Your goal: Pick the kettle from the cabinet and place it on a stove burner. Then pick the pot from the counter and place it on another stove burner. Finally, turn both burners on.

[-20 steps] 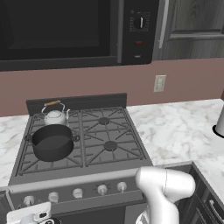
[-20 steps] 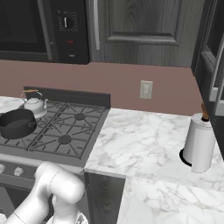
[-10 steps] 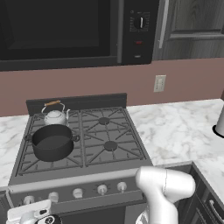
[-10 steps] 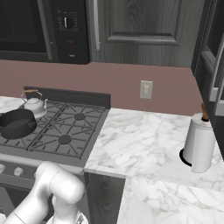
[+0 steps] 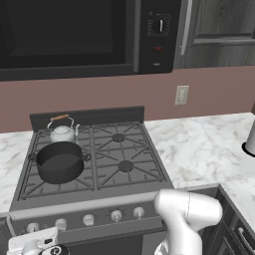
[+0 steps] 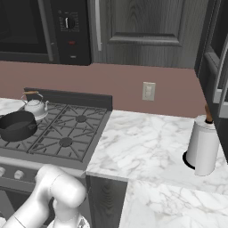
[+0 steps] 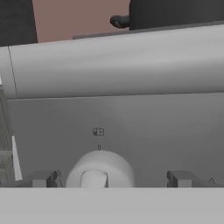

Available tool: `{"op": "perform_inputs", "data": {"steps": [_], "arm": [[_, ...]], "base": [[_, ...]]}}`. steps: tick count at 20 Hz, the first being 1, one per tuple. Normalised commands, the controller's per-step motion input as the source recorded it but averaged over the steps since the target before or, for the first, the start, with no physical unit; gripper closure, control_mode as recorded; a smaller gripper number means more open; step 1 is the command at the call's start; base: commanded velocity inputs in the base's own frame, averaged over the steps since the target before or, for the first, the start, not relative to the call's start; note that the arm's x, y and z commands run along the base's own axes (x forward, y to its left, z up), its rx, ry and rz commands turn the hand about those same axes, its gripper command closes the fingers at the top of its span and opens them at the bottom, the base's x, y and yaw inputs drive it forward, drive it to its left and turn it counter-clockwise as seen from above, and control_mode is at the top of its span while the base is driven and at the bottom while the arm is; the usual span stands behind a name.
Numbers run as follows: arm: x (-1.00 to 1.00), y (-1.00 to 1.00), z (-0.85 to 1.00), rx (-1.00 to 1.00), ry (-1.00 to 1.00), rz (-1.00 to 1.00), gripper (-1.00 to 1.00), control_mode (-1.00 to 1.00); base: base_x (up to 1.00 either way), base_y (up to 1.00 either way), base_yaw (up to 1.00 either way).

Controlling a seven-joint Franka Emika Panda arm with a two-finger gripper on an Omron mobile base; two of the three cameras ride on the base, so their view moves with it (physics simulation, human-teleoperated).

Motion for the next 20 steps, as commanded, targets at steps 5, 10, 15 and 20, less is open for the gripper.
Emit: {"op": "perform_inputs", "data": {"steps": [5, 10, 15, 20], "arm": [[0.00, 0.09, -0.24, 0.00, 0.00, 0.00, -1.00, -1.00], [0.00, 0.19, -0.20, 0.00, 0.00, 0.00, -1.00, -1.00], [0.03, 0.19, -0.19, 0.00, 0.00, 0.00, -1.00, -1.00], [0.15, 0.24, -0.20, 0.00, 0.00, 0.00, -1.00, -1.00]], "base": [[0.00, 0.00, 0.00], [0.00, 0.00, 0.00], [0.00, 0.00, 0.00], [0.00, 0.00, 0.00]]}}
